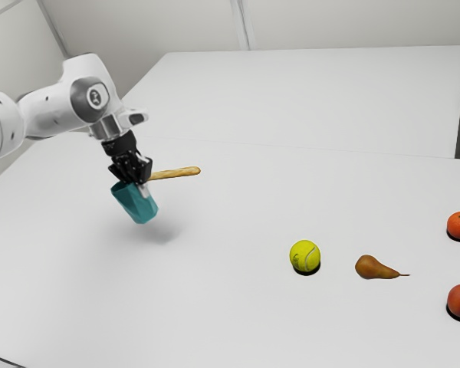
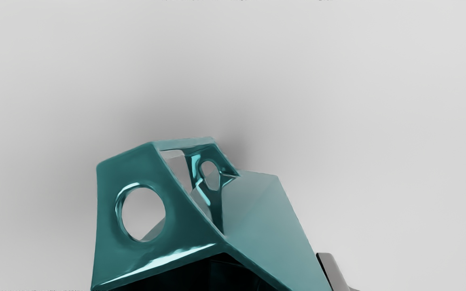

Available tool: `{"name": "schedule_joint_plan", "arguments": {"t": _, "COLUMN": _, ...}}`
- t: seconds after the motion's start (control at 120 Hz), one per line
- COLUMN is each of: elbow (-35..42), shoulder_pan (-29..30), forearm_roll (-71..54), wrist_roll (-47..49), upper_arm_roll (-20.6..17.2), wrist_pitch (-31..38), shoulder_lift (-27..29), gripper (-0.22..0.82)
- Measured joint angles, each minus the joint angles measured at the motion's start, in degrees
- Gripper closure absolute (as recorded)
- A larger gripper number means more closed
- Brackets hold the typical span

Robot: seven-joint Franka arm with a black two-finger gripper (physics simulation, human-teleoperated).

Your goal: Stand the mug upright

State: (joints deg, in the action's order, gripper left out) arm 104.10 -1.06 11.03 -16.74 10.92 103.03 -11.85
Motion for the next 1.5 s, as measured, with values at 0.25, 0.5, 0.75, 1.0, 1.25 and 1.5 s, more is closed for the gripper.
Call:
{"name": "schedule_joint_plan", "arguments": {"t": 0.25, "elbow": 9.2, "shoulder_pan": -1.7, "forearm_roll": -4.0, "wrist_roll": 4.6, "upper_arm_roll": 0.2, "wrist_pitch": 12.3, "shoulder_lift": 3.6, "gripper": 0.79}}
{"name": "schedule_joint_plan", "arguments": {"t": 0.5, "elbow": 12.2, "shoulder_pan": -2.6, "forearm_roll": -7.2, "wrist_roll": 6.9, "upper_arm_roll": 1.2, "wrist_pitch": 19.2, "shoulder_lift": 3.6, "gripper": 0.79}}
{"name": "schedule_joint_plan", "arguments": {"t": 0.75, "elbow": 14.7, "shoulder_pan": -3.0, "forearm_roll": -9.3, "wrist_roll": 8.6, "upper_arm_roll": 2.0, "wrist_pitch": 19.2, "shoulder_lift": 4.6, "gripper": 0.79}}
{"name": "schedule_joint_plan", "arguments": {"t": 1.0, "elbow": 16.6, "shoulder_pan": -3.3, "forearm_roll": -10.1, "wrist_roll": 10.3, "upper_arm_roll": 3.0, "wrist_pitch": 18.2, "shoulder_lift": 4.7, "gripper": 0.79}}
{"name": "schedule_joint_plan", "arguments": {"t": 1.25, "elbow": 16.7, "shoulder_pan": -3.8, "forearm_roll": -11.2, "wrist_roll": 11.3, "upper_arm_roll": 3.1, "wrist_pitch": 17.9, "shoulder_lift": 4.1, "gripper": 0.79}}
{"name": "schedule_joint_plan", "arguments": {"t": 1.5, "elbow": 16.7, "shoulder_pan": -4.0, "forearm_roll": -11.9, "wrist_roll": 12.1, "upper_arm_roll": 3.2, "wrist_pitch": 17.8, "shoulder_lift": 2.9, "gripper": 0.78}}
